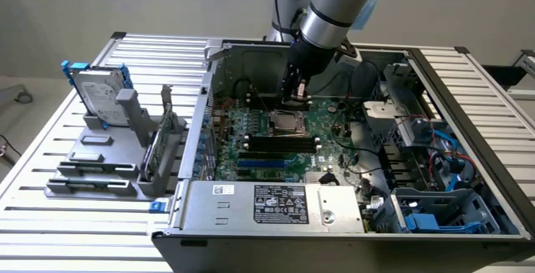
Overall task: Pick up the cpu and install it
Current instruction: 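Close the cpu cover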
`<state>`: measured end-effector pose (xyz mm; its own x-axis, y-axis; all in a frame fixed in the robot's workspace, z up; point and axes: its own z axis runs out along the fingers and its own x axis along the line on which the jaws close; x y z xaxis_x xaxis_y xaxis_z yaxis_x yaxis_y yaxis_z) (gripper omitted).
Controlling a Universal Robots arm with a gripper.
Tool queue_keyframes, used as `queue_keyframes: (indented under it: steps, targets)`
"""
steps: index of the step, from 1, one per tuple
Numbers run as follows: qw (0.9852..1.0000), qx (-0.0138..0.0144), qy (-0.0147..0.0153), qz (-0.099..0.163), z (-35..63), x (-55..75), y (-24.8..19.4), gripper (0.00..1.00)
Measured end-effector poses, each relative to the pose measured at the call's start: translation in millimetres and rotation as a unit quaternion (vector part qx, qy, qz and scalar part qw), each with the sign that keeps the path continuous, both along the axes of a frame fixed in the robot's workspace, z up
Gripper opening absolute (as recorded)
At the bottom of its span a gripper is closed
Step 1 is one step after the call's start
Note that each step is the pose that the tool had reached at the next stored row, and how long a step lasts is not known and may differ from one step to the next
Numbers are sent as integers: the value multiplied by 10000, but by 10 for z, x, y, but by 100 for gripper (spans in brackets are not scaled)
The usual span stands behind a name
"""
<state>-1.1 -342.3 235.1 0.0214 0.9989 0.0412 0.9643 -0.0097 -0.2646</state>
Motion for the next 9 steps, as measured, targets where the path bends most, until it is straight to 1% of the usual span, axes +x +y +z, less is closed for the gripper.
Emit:
queue_keyframes:
  steps: [3, 4, 9]
  targets:
    - [10000, 0, 31, -3, -41, -27, 0, 11]
    - [10000, -1, 47, -5, -53, -35, 0, 11]
    - [9999, 0, 139, -27, -107, -73, 0, 11]
